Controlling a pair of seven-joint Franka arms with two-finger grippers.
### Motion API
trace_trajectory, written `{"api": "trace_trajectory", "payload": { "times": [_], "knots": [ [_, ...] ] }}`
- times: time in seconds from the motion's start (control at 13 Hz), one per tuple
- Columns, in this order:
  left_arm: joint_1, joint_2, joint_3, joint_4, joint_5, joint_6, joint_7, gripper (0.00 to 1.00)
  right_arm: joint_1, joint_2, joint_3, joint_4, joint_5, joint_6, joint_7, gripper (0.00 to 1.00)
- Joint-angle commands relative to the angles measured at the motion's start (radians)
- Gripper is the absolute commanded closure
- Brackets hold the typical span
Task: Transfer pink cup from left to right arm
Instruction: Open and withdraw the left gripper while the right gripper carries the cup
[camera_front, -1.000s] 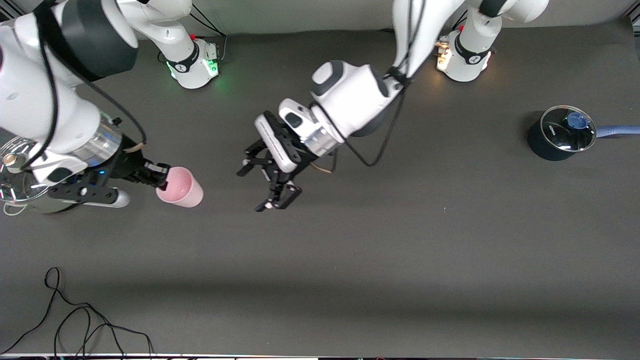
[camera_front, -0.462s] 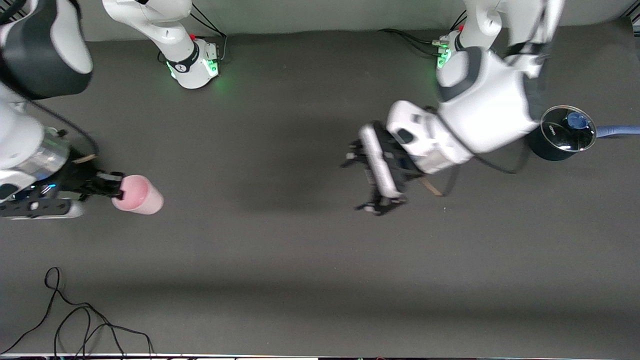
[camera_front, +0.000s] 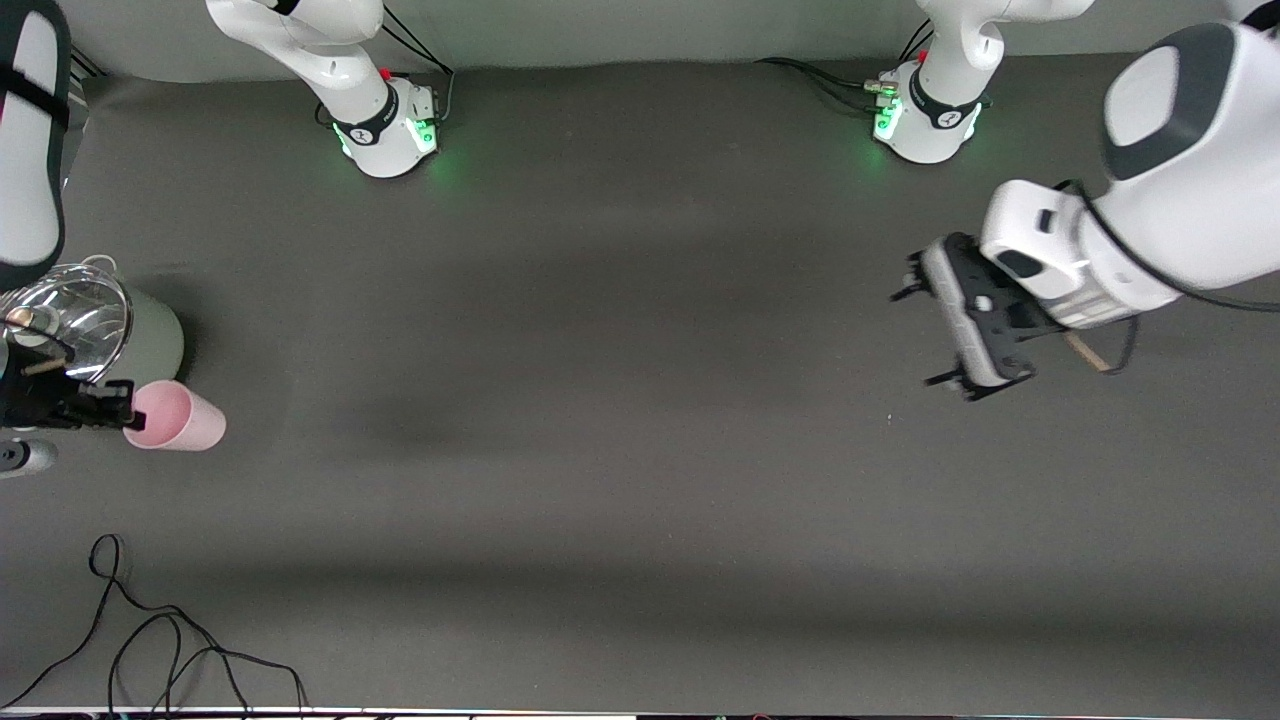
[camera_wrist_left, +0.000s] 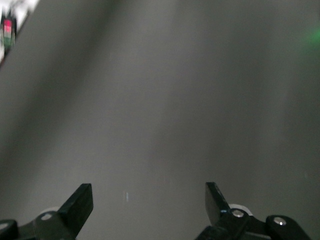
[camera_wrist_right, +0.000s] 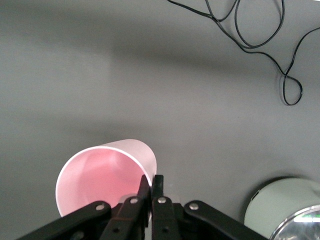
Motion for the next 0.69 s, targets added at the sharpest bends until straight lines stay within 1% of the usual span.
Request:
{"api": "trace_trajectory", "payload": {
  "times": [0.0,0.08,0.23,0.31,0.54,0.62],
  "knots": [
    [0.076,-0.058,0.022,-0.039,0.075,-0.098,-0.078,0.0,-0.045,0.097,0.0,0.014,0.044,0.083,-0.096,1.0],
    [0.103,-0.062,0.033,-0.039,0.084,-0.131,-0.107,0.0,-0.06,0.126,0.0,0.014,0.046,0.118,-0.123,1.0],
    [0.14,-0.076,0.039,-0.039,0.148,-0.192,-0.226,0.0,-0.076,0.183,0.001,0.007,0.059,0.187,-0.148,1.0],
    [0.156,-0.079,0.041,-0.037,0.153,-0.218,-0.298,0.0,-0.077,0.195,0.001,-0.021,0.073,0.23,-0.148,1.0],
    [0.145,-0.105,0.031,-0.028,0.216,-0.289,-0.614,0.0,-0.062,0.209,0.004,-0.131,0.081,0.382,-0.14,1.0],
    [0.144,-0.108,0.028,-0.031,0.227,-0.309,-0.7,0.0,-0.063,0.235,0.004,-0.139,0.079,0.417,-0.145,1.0]
  ]
}}
